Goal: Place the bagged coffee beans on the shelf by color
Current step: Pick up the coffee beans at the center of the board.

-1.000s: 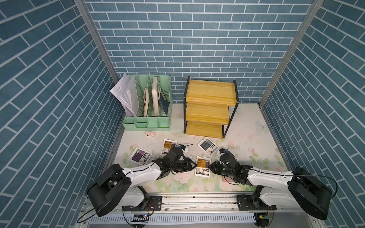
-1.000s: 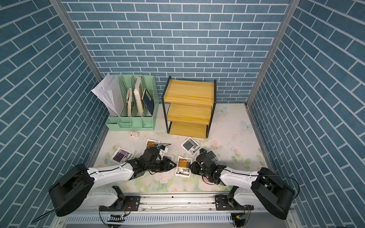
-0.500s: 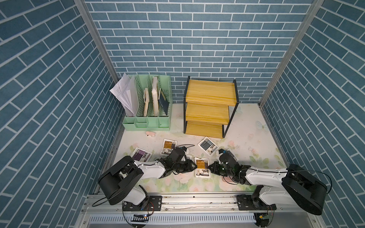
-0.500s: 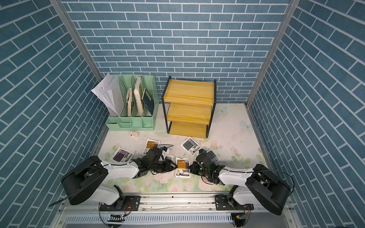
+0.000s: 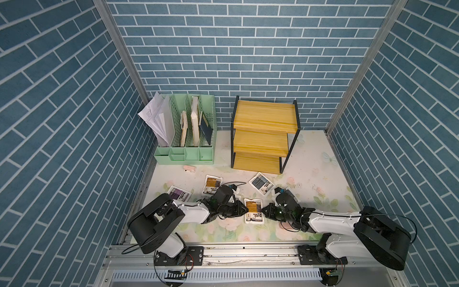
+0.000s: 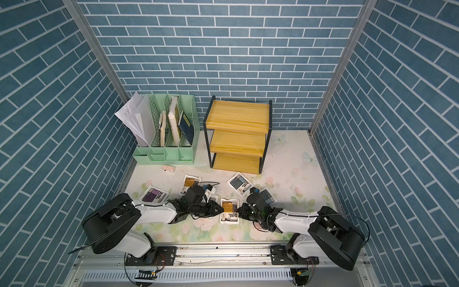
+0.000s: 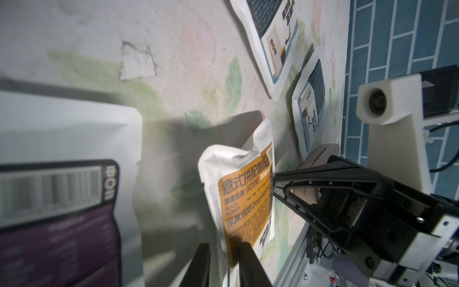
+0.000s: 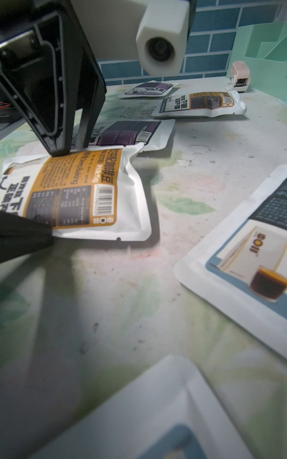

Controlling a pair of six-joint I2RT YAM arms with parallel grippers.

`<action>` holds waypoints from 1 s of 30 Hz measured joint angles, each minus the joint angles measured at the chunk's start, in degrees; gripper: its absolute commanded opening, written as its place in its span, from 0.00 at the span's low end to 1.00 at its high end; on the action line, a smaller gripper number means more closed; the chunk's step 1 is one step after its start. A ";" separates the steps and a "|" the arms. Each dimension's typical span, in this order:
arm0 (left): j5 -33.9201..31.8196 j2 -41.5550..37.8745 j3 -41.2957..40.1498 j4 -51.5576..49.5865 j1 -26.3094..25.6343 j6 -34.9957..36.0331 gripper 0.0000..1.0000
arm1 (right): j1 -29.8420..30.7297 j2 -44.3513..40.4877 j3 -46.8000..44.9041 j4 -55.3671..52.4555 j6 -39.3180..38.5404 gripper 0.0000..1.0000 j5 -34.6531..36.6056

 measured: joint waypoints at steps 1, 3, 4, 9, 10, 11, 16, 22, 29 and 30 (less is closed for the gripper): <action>0.17 0.02 0.07 0.31 0.00 -0.09 0.21 | -0.04 0.09 0.00 0.09 0.00 0.00 -0.11; 0.57 0.02 0.24 0.92 0.00 -0.17 0.16 | -0.09 0.22 0.00 0.15 0.00 0.00 -0.20; 0.72 0.02 0.35 1.14 0.00 -0.26 0.14 | -0.20 0.22 0.00 0.15 0.00 0.00 -0.28; 1.22 0.02 0.63 1.68 0.00 -0.39 0.05 | -0.35 0.22 -0.11 0.26 0.00 0.00 -0.39; 1.27 0.02 0.63 1.75 0.00 -0.35 0.03 | -0.35 0.22 -0.11 0.33 0.00 0.00 -0.39; 1.38 0.02 0.66 1.77 0.00 -0.37 0.01 | -0.37 0.22 -0.11 0.37 0.02 0.00 -0.42; 1.62 -0.20 1.18 1.07 0.00 -0.09 0.00 | -0.63 0.09 -0.15 0.22 0.31 0.22 -0.39; 0.76 -13.64 6.67 -16.22 0.28 4.04 0.00 | -1.84 -12.83 0.74 -9.07 0.55 0.42 2.75; 3.30 -27.98 38.27 -47.58 11.17 12.81 0.00 | -8.81 -29.90 12.37 -20.13 -2.23 0.54 5.14; 3.52 -27.12 44.87 -51.04 12.85 14.47 0.00 | -9.92 -30.58 14.23 -20.41 -3.37 0.59 4.09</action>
